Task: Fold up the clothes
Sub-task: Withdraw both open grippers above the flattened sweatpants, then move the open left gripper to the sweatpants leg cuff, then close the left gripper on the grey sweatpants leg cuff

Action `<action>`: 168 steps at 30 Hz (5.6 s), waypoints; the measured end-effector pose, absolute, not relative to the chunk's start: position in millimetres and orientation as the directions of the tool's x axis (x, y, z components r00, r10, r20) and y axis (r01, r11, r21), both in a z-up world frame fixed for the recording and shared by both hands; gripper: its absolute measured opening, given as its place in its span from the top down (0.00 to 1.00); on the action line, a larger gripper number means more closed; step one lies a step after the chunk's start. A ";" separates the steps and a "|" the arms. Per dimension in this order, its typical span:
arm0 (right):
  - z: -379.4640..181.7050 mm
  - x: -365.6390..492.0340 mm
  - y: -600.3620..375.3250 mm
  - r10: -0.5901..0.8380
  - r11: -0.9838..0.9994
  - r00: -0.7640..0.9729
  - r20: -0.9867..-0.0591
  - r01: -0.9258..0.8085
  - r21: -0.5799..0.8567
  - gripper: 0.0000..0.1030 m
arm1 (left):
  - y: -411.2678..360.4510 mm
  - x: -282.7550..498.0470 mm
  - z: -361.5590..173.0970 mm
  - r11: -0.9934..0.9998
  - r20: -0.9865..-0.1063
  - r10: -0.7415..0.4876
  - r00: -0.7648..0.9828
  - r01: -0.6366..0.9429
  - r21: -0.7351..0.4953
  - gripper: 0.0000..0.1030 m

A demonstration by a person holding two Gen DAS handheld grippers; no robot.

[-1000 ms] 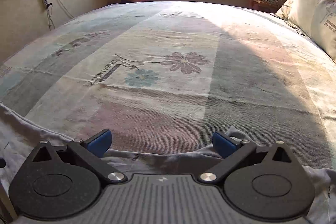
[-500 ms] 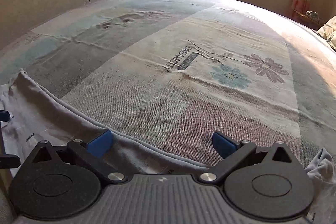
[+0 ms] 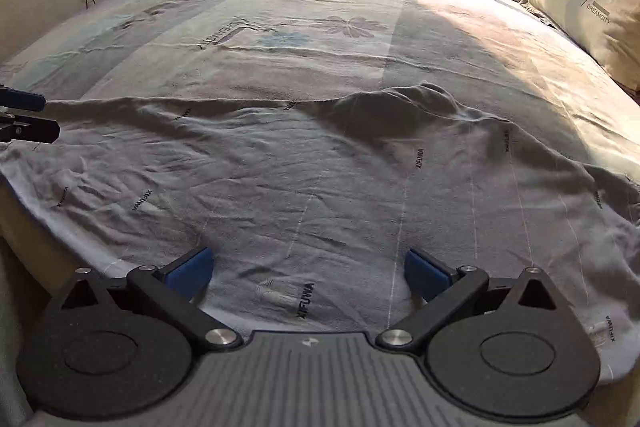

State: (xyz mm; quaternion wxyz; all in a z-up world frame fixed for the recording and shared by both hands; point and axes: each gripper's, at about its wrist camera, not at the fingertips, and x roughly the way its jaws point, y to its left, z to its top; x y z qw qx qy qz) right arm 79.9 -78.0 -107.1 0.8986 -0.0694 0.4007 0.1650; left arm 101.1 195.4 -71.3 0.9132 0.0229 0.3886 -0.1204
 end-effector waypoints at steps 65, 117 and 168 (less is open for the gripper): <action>-96.6 113.0 -249.4 0.092 0.995 0.744 -0.661 -0.037 0.096 0.00 | 205.9 57.7 -93.8 0.997 -0.807 -0.061 0.587 0.075 -0.020 0.00; -57.2 50.5 -169.5 0.324 0.946 0.733 -0.598 -0.251 0.205 0.00 | 442.9 0.9 -118.6 0.424 -0.584 -0.092 0.806 -0.499 -0.756 0.01; -54.3 47.1 -141.5 0.292 0.947 0.735 -0.613 -0.313 0.075 0.00 | 444.3 58.2 -133.5 0.419 -0.501 -0.028 0.865 -0.445 -0.792 0.04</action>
